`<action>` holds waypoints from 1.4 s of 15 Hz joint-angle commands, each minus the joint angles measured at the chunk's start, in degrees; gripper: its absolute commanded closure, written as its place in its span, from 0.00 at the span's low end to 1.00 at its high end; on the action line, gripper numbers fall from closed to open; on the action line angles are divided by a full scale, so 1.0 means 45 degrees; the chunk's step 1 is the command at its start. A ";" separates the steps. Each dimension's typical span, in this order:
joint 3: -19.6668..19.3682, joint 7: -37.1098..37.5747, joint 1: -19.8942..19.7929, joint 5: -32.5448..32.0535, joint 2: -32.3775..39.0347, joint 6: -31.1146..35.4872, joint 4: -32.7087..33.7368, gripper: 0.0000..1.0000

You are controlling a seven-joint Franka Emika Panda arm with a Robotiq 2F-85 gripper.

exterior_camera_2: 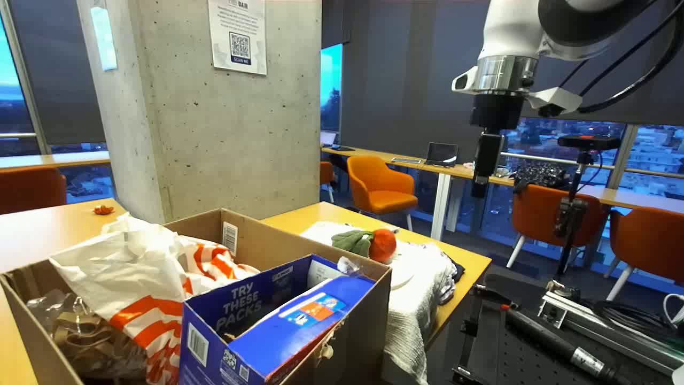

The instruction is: Pick up the white disposable plate and put it on the cardboard box

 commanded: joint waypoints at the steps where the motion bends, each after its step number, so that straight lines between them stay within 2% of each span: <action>1: 0.0004 0.0005 0.0000 0.0000 -0.0002 -0.0027 0.0020 0.00; 5: 0.0004 0.0005 0.0000 0.0000 -0.0003 -0.0027 0.0022 0.00; 7: -0.0449 -0.0659 0.0055 0.0344 0.0079 -0.0238 0.0406 0.00; 10: -0.1527 -0.2536 0.0349 0.1367 0.0065 -0.0915 0.1227 0.00; 13: -0.2856 -0.4924 0.0543 0.2888 0.0437 -0.2475 0.2632 0.00; 16: -0.4198 -0.7145 0.0462 0.4291 0.1585 -0.4198 0.4223 0.00; 19: -0.5077 -0.8926 0.0153 0.5857 0.3173 -0.6119 0.5608 0.00; 21: -0.5278 -0.9896 -0.0257 0.6927 0.4477 -0.7052 0.6439 0.00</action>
